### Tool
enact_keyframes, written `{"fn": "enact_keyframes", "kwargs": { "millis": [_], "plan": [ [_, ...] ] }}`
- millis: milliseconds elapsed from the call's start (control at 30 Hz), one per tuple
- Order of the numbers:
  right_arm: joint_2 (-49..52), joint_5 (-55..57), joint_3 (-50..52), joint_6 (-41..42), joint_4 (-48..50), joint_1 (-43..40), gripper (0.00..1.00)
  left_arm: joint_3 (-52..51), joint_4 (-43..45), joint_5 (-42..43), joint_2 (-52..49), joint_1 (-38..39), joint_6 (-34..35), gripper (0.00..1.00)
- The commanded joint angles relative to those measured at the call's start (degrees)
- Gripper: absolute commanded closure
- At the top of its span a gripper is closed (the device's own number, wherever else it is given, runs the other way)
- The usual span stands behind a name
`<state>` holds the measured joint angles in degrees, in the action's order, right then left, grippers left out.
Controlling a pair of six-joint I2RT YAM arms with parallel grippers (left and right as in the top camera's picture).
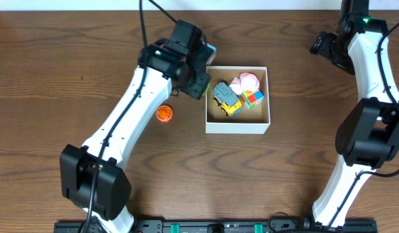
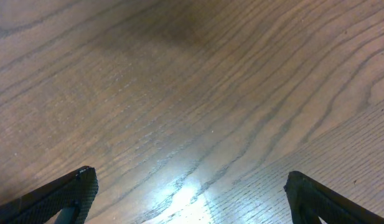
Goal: Pack container
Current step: 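Carry the green ball over the white box and release it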
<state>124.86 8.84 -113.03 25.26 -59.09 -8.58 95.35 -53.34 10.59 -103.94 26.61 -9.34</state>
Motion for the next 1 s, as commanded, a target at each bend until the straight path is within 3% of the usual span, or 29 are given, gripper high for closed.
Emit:
{"fn": "enact_keyframes", "kwargs": {
  "millis": [0, 400, 833, 867, 967],
  "plan": [
    [-0.63, 0.79, 0.24, 0.85, -0.07, 0.0, 0.01, 0.87, -0.2, 0.81, 0.28, 2.03, -1.4, 0.48],
    [-0.63, 0.79, 0.24, 0.85, -0.07, 0.0, 0.01, 0.85, 0.74, 0.81, 0.28, 9.07, -1.55, 0.47],
    [-0.63, 0.79, 0.24, 0.85, -0.07, 0.0, 0.01, 0.76, 2.01, 0.81, 0.22, 10.12, -1.55, 0.46],
    [-0.63, 0.79, 0.24, 0.85, -0.07, 0.0, 0.01, 0.76, 2.01, 0.81, 0.22, 10.12, -1.55, 0.34],
    [-0.63, 0.79, 0.24, 0.85, -0.07, 0.0, 0.01, 0.76, 2.01, 0.81, 0.22, 10.12, -1.55, 0.3]
  ]
}}
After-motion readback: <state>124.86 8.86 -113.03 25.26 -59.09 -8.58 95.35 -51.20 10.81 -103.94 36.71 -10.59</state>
